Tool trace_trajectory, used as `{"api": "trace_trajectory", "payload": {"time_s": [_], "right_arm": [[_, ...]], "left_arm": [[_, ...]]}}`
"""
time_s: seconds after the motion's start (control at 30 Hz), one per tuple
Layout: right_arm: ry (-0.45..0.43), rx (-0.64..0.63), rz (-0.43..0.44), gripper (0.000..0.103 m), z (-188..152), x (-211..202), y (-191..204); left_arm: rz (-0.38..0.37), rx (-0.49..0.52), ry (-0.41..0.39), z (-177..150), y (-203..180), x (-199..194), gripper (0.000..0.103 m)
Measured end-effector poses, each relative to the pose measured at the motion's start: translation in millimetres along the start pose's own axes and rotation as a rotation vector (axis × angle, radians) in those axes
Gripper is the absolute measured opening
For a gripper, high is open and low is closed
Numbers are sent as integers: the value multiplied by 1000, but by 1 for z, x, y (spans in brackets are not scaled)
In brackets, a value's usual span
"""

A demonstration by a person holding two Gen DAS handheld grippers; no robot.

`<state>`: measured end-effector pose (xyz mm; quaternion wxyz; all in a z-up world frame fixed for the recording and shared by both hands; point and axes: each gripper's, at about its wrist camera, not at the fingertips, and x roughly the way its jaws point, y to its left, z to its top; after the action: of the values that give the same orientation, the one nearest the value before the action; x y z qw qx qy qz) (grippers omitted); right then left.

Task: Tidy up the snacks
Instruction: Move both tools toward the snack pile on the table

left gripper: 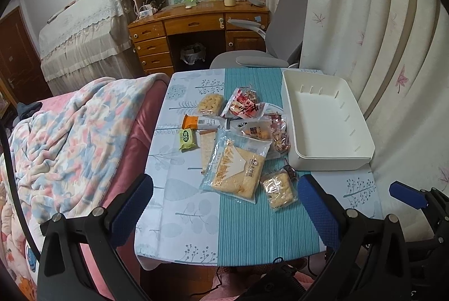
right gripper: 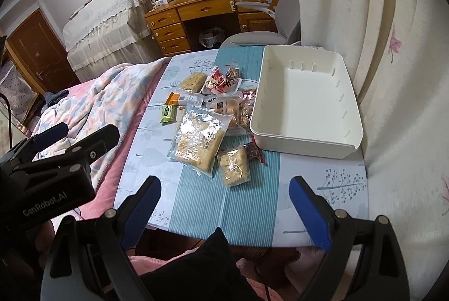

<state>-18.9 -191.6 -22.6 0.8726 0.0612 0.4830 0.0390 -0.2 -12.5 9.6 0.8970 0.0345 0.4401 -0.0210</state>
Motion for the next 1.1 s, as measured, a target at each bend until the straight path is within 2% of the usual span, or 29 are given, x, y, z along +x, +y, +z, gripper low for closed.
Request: {"api": "trace_trajectory", "payload": {"time_s": [0.37, 0.5, 0.67, 1.1], "right_arm": [[-2, -55, 27, 94, 8, 0, -9], [-9, -90, 35, 94, 10, -2, -14], [-16, -150, 47, 94, 8, -1, -19], [-51, -227, 100, 94, 2, -7, -21]], "left_arm": [[6, 10, 18, 1, -4, -2, 102], [32, -20, 18, -1, -10, -3, 102], [29, -50, 16, -12, -26, -6, 102], [78, -137, 31, -28, -26, -12, 102]]}}
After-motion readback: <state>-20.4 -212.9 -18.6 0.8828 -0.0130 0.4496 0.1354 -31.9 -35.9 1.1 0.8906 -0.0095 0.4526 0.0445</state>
